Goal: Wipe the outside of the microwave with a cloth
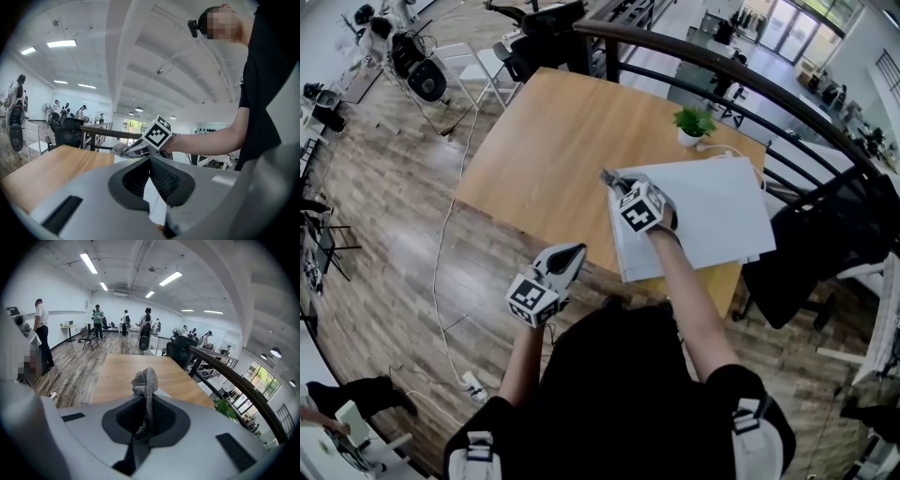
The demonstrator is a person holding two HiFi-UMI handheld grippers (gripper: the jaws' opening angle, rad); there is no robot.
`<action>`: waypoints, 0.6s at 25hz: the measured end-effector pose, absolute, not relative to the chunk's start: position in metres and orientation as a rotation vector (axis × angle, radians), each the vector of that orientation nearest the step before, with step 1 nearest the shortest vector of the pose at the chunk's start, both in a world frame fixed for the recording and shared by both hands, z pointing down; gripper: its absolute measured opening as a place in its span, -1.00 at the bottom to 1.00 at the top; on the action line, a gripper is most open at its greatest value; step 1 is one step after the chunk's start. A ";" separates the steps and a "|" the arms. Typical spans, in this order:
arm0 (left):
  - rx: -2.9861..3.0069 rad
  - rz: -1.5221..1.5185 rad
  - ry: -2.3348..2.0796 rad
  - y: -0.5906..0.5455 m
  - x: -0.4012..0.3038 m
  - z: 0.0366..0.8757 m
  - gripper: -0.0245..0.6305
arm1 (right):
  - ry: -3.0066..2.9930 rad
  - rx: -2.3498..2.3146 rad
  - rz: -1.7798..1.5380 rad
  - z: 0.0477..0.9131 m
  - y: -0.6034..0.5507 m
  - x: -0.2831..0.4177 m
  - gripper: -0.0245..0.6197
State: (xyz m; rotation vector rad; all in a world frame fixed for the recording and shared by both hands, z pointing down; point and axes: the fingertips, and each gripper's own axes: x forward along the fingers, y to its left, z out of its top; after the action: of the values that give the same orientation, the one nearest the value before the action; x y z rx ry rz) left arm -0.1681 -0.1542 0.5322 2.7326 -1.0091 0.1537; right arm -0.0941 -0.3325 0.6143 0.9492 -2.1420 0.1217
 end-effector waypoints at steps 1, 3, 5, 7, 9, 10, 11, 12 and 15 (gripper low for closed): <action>2.726 0.162 -1.008 -0.153 -0.168 0.532 -0.92 | -2.141 0.953 0.118 0.615 -0.333 -0.094 -0.87; 2.709 0.175 -1.015 -0.152 -0.171 0.533 -0.92 | -2.138 0.964 0.110 0.616 -0.336 -0.092 -0.87; 2.710 0.164 -1.027 -0.150 -0.175 0.537 -0.92 | -2.138 0.969 0.108 0.617 -0.337 -0.091 -0.87; 2.714 0.154 -1.045 -0.149 -0.180 0.539 -0.92 | -2.141 0.970 0.115 0.617 -0.336 -0.090 -0.87; 2.703 0.147 -1.055 -0.146 -0.181 0.537 -0.92 | -2.152 0.967 0.118 0.617 -0.335 -0.090 -0.87; 2.701 0.141 -1.055 -0.144 -0.181 0.535 -0.92 | -2.162 0.963 0.119 0.618 -0.335 -0.091 -0.87; 2.700 0.139 -1.055 -0.143 -0.180 0.533 -0.92 | -2.173 0.959 0.122 0.617 -0.333 -0.091 -0.87; 2.699 0.141 -1.056 -0.142 -0.179 0.533 -0.92 | -2.188 0.955 0.127 0.616 -0.331 -0.091 -0.87; 2.697 0.146 -1.070 -0.143 -0.178 0.531 -0.92 | -2.241 0.954 0.133 0.606 -0.327 -0.091 -0.87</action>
State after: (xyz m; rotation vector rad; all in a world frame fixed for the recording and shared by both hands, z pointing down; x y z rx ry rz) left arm -0.1785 -0.1434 0.5310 2.6971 -1.0704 0.1458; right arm -0.0913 -0.3271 0.6058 0.9543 -2.2413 0.1331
